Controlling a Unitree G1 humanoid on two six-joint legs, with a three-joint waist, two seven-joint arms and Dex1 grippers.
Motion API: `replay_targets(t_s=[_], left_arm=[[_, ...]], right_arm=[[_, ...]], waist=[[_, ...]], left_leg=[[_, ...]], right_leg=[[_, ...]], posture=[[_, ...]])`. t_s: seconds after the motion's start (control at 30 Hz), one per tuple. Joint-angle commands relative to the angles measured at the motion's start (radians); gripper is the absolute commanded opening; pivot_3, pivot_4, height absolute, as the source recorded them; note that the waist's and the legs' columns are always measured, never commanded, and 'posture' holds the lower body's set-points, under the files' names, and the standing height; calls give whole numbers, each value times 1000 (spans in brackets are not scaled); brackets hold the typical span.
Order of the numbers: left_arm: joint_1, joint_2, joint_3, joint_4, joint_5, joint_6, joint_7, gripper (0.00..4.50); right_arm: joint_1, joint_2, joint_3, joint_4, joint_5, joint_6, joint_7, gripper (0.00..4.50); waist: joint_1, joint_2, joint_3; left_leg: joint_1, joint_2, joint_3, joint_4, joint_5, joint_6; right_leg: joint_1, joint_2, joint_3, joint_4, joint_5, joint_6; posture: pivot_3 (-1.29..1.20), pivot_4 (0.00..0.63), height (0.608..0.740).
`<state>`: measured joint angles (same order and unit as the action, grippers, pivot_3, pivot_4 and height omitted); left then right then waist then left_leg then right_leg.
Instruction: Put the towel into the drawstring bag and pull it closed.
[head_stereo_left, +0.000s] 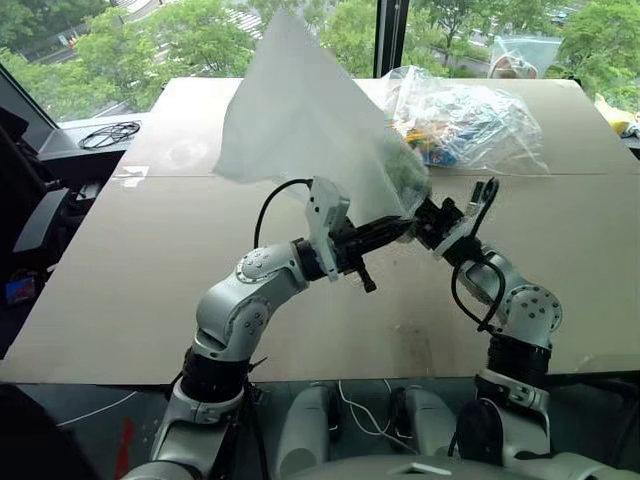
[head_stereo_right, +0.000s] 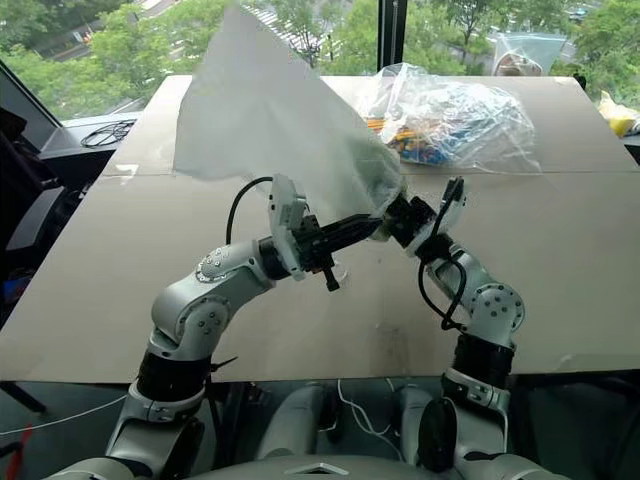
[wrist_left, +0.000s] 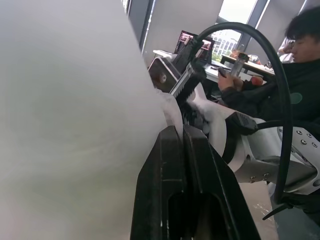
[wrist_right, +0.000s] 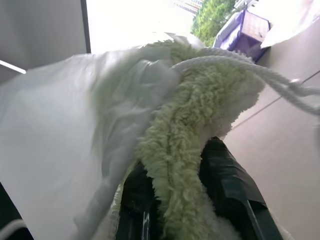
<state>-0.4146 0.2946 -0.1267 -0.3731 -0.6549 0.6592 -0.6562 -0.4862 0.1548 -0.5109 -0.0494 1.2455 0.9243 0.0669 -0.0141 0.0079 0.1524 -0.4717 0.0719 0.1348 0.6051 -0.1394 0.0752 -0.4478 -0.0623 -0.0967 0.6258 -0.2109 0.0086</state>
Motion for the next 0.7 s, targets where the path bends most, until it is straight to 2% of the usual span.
replay_targets(t_s=[0.03, 0.07, 0.13, 0.2, 0.23, 0.3, 0.4, 0.47, 0.6, 0.7], left_arm=[[-10, -5, -8, -41, -19, 0, -12, 0], [-14, -9, -12, -36, -15, -2, -11, 0], [-18, -21, -15, -30, -14, -5, -7, 0], [-22, -37, -21, -24, -4, -11, 2, 0], [-23, -43, -27, -22, 4, -15, 6, 0], [-26, -48, -35, -14, 25, -33, 8, 0], [-57, -79, -43, 47, 107, -108, 43, 0], [-92, -103, -56, 113, 178, -173, 69, 0], [-166, -122, -112, 254, 347, -283, 122, 0], [-200, -97, -195, 324, 479, -378, 101, 0]], right_arm=[[39, 31, 163, -139, 70, 56, 88, 115], [30, 55, 141, -123, 86, 7, 42, 115], [-31, 102, 29, 5, 204, -128, -148, 115], [6, 28, 118, -39, 152, -102, -63, 115], [-2, 31, 104, -42, 169, -144, -74, 115], [-41, 52, 47, 21, 203, -238, -184, 115], [16, 1, 181, -65, 141, -169, -82, 115], [-20, 47, 119, -27, 206, -258, -172, 115], [6, 26, 170, -48, 167, -268, -140, 115], [-33, 36, 94, 3, 225, -359, -220, 115]], waist=[[-2, 1, 3], [-5, 1, 3], [-5, 0, 2], [3, -1, 3], [1, 0, 4], [0, -1, 4], [1, 0, 4], [1, 0, 4], [7, -1, 4], [4, -1, 4]], left_leg=[[0, 0, 0, 0, 0, 0], [0, 0, 1, 0, 0, 0], [1, 0, 0, 0, 0, 0], [1, 0, -1, 0, 0, 0], [1, 0, -1, 0, 0, 0], [0, 0, 0, 1, 0, 0], [0, -1, 0, 1, 0, 0], [0, 0, 0, 1, 0, 0], [0, -1, -1, 2, 0, 0], [0, 0, 0, 3, 0, 0]], right_leg=[[-1, 0, 0, 0, 0, 1], [-1, 0, 1, 0, -1, 1], [-1, 1, 2, 0, -1, 2], [1, 0, 0, 0, -1, 1], [0, 0, 0, 0, -1, 2], [0, 0, 1, 0, -1, 2], [0, 0, 1, 0, -1, 2], [0, 1, 1, 0, -1, 2], [1, 1, 0, 1, -1, 2], [1, 1, 1, 1, -1, 2]], posture=[[0, 150, 738], [0, 150, 738], [0, 150, 738], [0, 150, 738], [0, 150, 738], [0, 150, 738], [0, 150, 738], [0, 150, 738], [0, 150, 738], [0, 150, 738]])
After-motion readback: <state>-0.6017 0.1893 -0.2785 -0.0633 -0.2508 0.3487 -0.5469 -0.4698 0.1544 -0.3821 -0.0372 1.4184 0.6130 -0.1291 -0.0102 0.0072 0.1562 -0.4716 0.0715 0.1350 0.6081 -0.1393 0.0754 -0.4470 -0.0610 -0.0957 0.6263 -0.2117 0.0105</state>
